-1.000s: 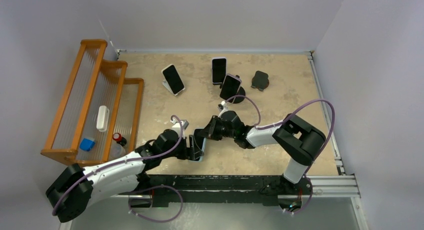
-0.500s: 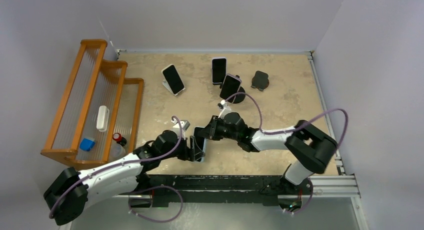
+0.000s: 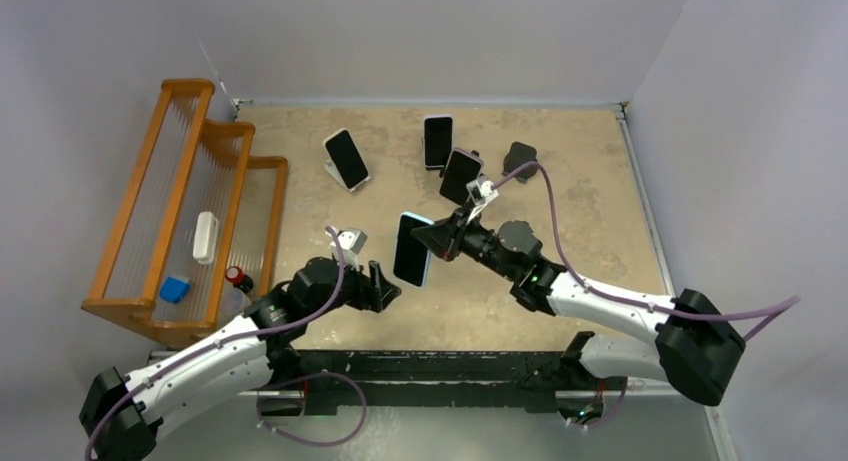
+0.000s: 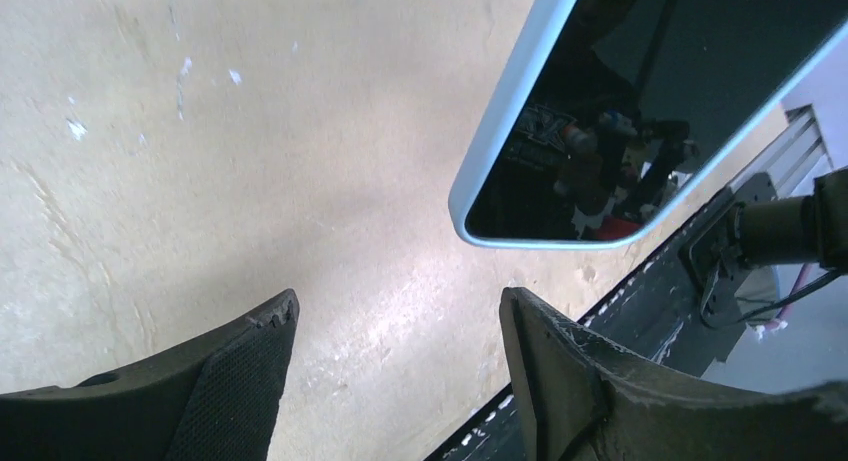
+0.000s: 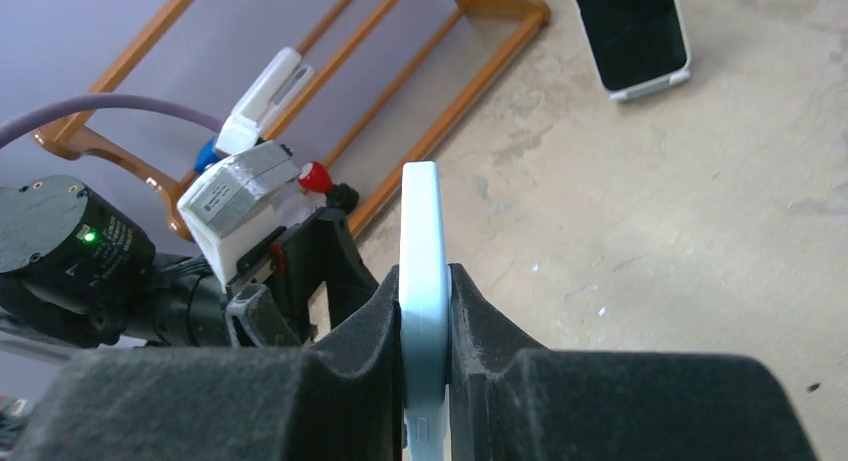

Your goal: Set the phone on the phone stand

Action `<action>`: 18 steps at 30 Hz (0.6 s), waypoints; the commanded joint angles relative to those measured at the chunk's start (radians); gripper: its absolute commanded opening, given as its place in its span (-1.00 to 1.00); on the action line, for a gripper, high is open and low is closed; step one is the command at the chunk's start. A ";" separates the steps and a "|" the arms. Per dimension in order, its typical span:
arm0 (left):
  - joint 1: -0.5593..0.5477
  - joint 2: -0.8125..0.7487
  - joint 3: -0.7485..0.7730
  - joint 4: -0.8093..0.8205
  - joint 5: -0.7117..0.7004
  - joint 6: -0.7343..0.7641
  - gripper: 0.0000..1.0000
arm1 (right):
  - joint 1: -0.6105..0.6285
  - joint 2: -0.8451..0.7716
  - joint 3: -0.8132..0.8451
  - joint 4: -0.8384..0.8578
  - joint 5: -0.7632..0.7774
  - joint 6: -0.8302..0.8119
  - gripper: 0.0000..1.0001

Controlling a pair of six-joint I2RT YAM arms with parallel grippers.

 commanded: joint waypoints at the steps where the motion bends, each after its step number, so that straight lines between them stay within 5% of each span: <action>1: 0.001 -0.083 0.056 -0.012 -0.071 0.051 0.43 | -0.026 -0.062 0.101 0.077 0.050 -0.105 -1.00; 14: 0.000 -0.080 0.064 0.016 -0.054 0.069 0.46 | -0.451 0.017 0.478 0.001 0.121 -0.354 -1.00; 18: 0.001 -0.052 0.061 0.044 -0.047 0.079 0.46 | -0.583 0.072 0.522 0.014 0.023 -0.390 -1.00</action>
